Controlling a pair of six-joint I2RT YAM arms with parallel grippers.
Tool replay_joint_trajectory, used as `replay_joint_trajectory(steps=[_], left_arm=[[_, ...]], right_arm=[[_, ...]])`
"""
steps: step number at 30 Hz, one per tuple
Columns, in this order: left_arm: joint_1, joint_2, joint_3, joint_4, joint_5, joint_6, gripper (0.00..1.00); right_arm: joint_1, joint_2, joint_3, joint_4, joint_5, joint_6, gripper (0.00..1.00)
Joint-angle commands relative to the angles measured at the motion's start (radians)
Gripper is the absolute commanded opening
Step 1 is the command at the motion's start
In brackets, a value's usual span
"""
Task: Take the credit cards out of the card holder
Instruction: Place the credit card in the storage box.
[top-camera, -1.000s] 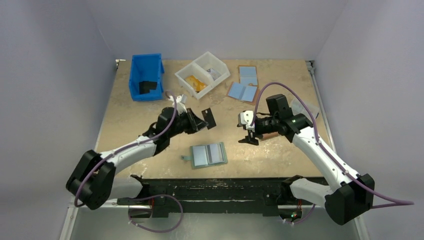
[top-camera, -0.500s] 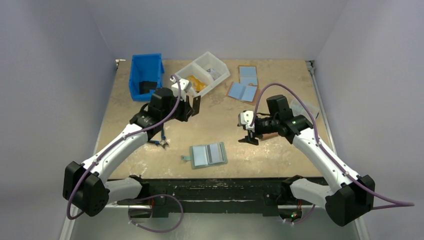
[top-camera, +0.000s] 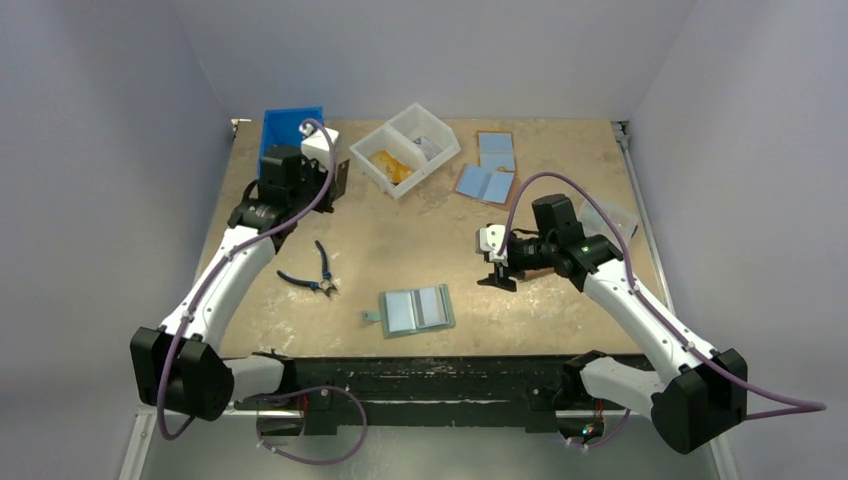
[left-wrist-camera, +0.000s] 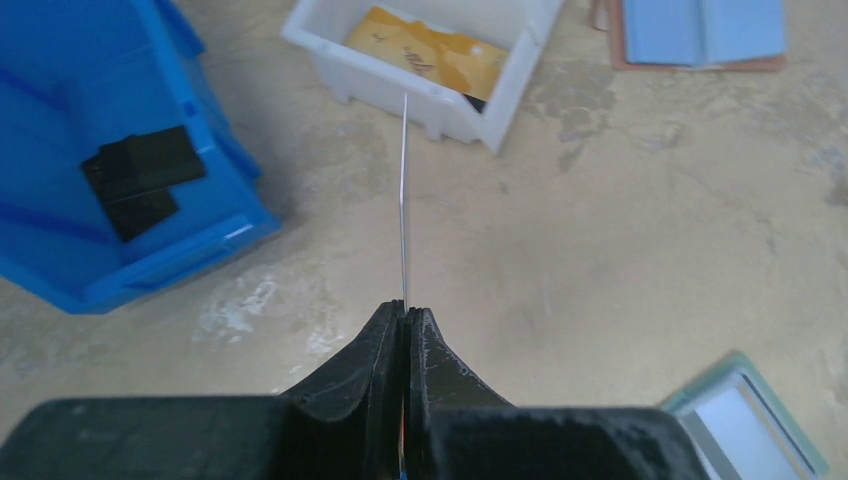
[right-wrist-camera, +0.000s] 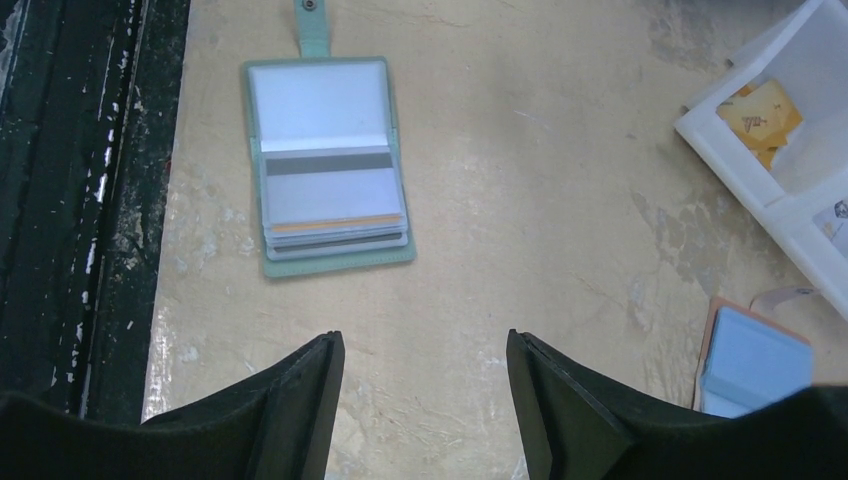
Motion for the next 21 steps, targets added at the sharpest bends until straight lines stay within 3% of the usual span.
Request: replay_joint_trajectory(steps=[1, 10, 21], left_arm=[[0.107, 0.07, 0.081, -0.005, -0.032, 0.046, 0.0], [0.286, 0.247, 0.178, 0.022, 0.009, 0.028, 0.0], [0.379, 0.472, 0.303, 0.057, 0.037, 0.055, 0.0]], right_arm=[[-0.002, -0.017, -0.018, 0.042, -0.001, 0.002, 0.69], [0.035, 0.0, -0.047, 0.081, 0.057, -0.006, 0.69], [0.038, 0.012, -0.051, 0.087, 0.078, -0.008, 0.69]])
